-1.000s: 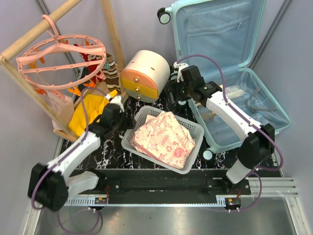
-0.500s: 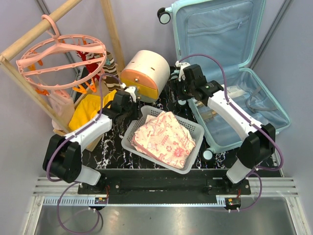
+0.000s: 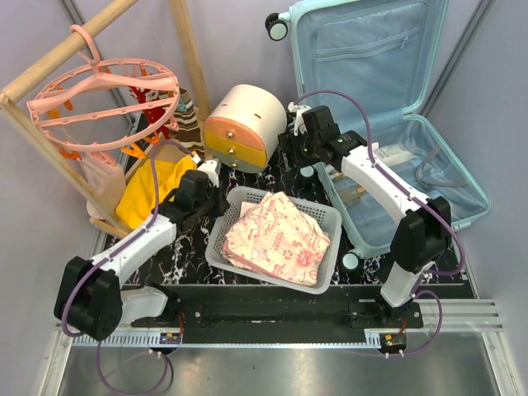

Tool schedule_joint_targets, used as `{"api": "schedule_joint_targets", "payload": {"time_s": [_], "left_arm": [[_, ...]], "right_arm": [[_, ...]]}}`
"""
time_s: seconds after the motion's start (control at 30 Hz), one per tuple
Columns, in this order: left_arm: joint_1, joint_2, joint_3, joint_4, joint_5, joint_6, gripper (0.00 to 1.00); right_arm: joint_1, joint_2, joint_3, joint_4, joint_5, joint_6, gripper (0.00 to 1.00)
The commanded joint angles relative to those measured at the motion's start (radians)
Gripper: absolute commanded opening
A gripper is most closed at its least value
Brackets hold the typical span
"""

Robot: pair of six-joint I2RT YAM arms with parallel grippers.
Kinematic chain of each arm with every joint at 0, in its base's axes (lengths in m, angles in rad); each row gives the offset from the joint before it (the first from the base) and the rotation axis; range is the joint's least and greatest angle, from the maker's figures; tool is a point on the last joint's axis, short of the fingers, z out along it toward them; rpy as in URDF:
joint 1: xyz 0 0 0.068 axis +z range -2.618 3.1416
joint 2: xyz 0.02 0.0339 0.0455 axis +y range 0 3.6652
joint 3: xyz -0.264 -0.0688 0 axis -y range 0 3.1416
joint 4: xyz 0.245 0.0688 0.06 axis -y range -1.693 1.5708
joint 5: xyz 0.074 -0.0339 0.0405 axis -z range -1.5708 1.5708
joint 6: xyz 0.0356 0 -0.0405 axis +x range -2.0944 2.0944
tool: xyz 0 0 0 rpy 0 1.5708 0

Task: Open, take out, and arrange the luggage
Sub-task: Adjust the bin at the center of the board, then adjust the storage box at the center of the board.

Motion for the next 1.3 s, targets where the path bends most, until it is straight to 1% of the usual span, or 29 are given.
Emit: {"api": "schedule_joint_targets", "payload": {"time_s": [0.0,0.17,0.2,0.23,0.27,0.33,0.37,0.47,0.53,0.63,0.67,0.8,0.9,1.03,1.1,1.17,1.27], "left_arm": [[0.002,-0.085,-0.065,-0.043,-0.047,-0.048,0.13],[0.002,-0.16,-0.102,-0.083,-0.059,-0.068,0.13],[0.002,-0.17,-0.099,-0.091,-0.082,-0.067,0.13],[0.002,-0.182,-0.093,-0.102,-0.08,-0.064,0.19],[0.003,-0.187,-0.087,-0.105,-0.077,-0.061,0.29],[0.003,-0.187,-0.05,-0.125,-0.083,-0.057,0.54],[0.002,-0.185,-0.033,-0.129,-0.093,-0.056,0.75],[0.003,-0.168,0.042,-0.139,-0.113,-0.036,0.95],[0.002,-0.157,0.085,-0.143,-0.122,-0.012,0.99],[0.009,-0.11,0.175,-0.152,-0.123,0.016,0.99],[0.019,-0.086,0.226,-0.157,-0.116,0.018,0.99],[0.029,-0.052,0.313,-0.151,-0.09,0.039,0.99],[0.036,-0.036,0.356,-0.136,-0.067,0.056,0.99],[0.046,-0.01,0.373,-0.129,-0.025,0.058,0.99],[0.048,-0.009,0.373,-0.126,-0.021,0.058,0.99],[0.048,-0.015,0.372,-0.123,-0.021,0.058,0.99],[0.048,-0.032,0.363,-0.119,-0.034,0.059,0.99]], "right_arm": [[-0.004,0.012,0.057,0.011,-0.035,-0.019,0.74],[-0.004,0.018,0.072,0.008,-0.032,-0.042,0.74],[-0.003,0.019,0.087,0.008,-0.02,-0.045,0.74],[-0.003,0.024,0.098,0.006,-0.015,-0.047,0.74],[-0.004,0.03,0.109,0.005,-0.015,-0.057,0.74],[-0.003,0.061,0.156,0.0,-0.015,-0.065,0.75],[-0.003,0.073,0.173,-0.003,-0.01,-0.062,0.75],[0.002,0.134,0.256,-0.02,-0.018,-0.062,0.77],[0.022,0.173,0.311,-0.032,-0.001,-0.061,0.78],[0.06,0.217,0.353,-0.043,0.038,-0.087,0.8],[0.071,0.232,0.36,-0.049,0.084,-0.094,0.8],[0.094,0.314,0.426,-0.081,0.149,-0.074,0.8],[0.095,0.338,0.463,-0.087,0.178,-0.061,0.8],[0.095,0.4,0.521,-0.089,0.252,-0.077,0.79],[0.092,0.447,0.584,-0.11,0.305,-0.077,0.79],[0.076,0.469,0.636,-0.126,0.307,-0.07,0.79],[0.051,0.483,0.65,-0.132,0.315,-0.051,0.79]]}}
